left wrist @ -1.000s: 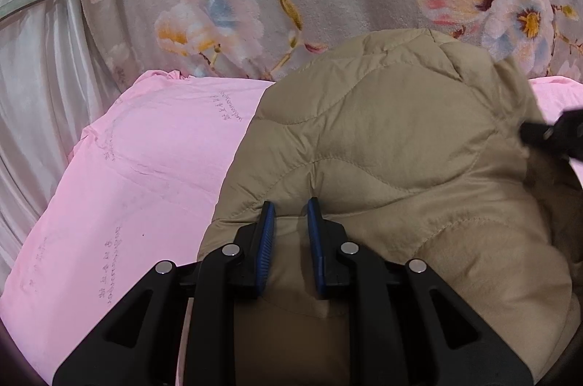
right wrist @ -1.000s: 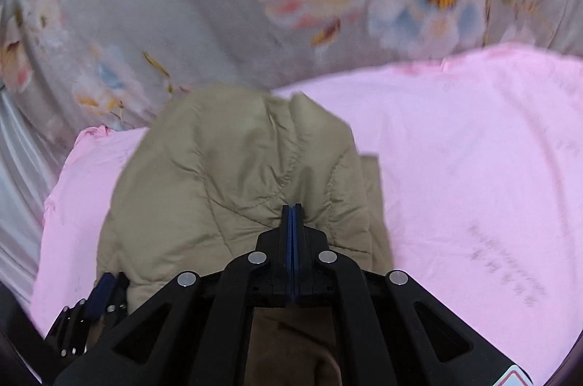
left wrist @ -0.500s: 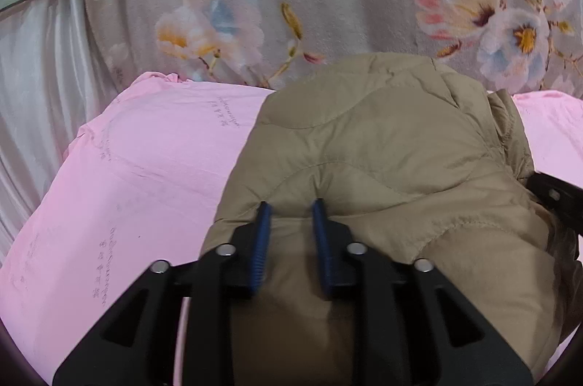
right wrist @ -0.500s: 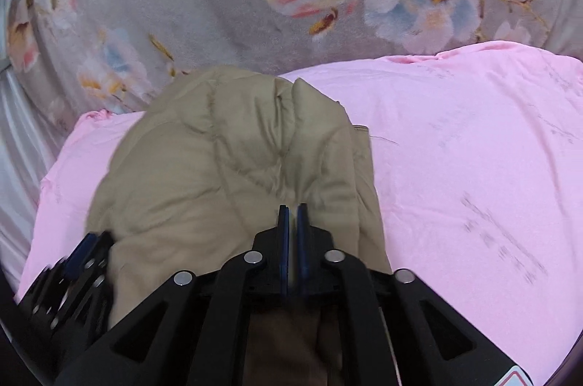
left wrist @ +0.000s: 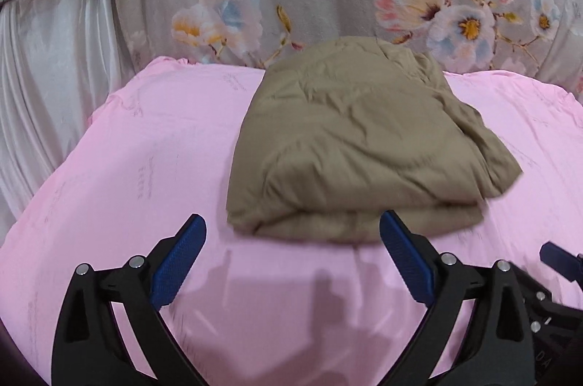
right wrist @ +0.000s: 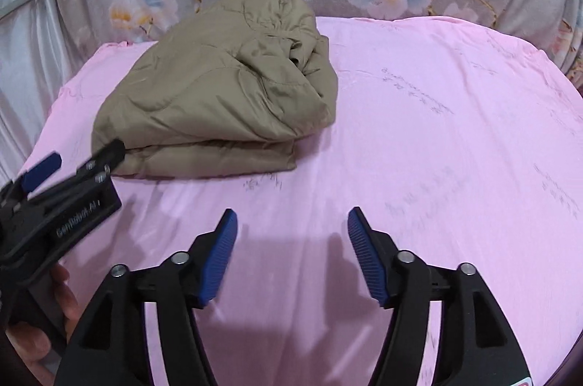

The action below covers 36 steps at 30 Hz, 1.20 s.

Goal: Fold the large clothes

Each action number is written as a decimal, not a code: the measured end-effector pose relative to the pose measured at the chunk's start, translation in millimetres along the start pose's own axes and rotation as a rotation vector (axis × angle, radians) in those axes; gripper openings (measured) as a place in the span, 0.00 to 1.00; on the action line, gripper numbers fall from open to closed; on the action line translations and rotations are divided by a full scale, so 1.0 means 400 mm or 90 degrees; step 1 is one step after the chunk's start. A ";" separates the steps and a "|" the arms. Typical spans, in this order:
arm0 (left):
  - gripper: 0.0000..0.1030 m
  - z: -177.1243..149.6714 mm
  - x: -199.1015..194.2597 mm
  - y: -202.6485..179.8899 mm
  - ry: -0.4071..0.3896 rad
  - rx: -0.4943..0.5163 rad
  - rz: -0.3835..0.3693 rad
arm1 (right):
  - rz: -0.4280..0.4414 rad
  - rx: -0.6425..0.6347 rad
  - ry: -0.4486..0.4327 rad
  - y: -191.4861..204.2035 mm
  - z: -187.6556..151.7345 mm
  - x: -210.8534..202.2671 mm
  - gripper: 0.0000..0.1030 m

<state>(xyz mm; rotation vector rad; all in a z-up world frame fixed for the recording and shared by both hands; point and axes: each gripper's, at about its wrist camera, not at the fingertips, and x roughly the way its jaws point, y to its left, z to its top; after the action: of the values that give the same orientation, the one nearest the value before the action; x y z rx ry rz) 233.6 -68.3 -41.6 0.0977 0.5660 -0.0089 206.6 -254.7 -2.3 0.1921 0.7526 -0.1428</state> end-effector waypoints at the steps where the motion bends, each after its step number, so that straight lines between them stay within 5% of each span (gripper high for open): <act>1: 0.93 -0.012 -0.016 0.003 0.001 -0.003 -0.001 | -0.007 0.001 -0.007 -0.002 -0.012 -0.013 0.70; 8: 0.94 -0.101 -0.104 0.000 0.050 0.007 -0.015 | -0.027 -0.013 -0.013 0.005 -0.086 -0.087 0.83; 20: 0.95 -0.156 -0.153 0.004 0.088 0.015 0.009 | -0.040 -0.029 -0.025 0.018 -0.128 -0.141 0.85; 24: 0.94 -0.156 -0.142 0.011 0.101 0.008 0.013 | -0.095 -0.046 0.011 0.035 -0.128 -0.111 0.85; 36: 0.94 -0.157 -0.132 0.019 0.106 0.003 0.017 | -0.090 -0.047 0.017 0.035 -0.136 -0.110 0.85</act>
<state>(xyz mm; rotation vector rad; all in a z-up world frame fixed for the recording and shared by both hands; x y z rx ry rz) 155.8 -55.8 -65.4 0.1116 0.7307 0.0239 141.4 -226.1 -9.1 0.0706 0.7970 -0.2474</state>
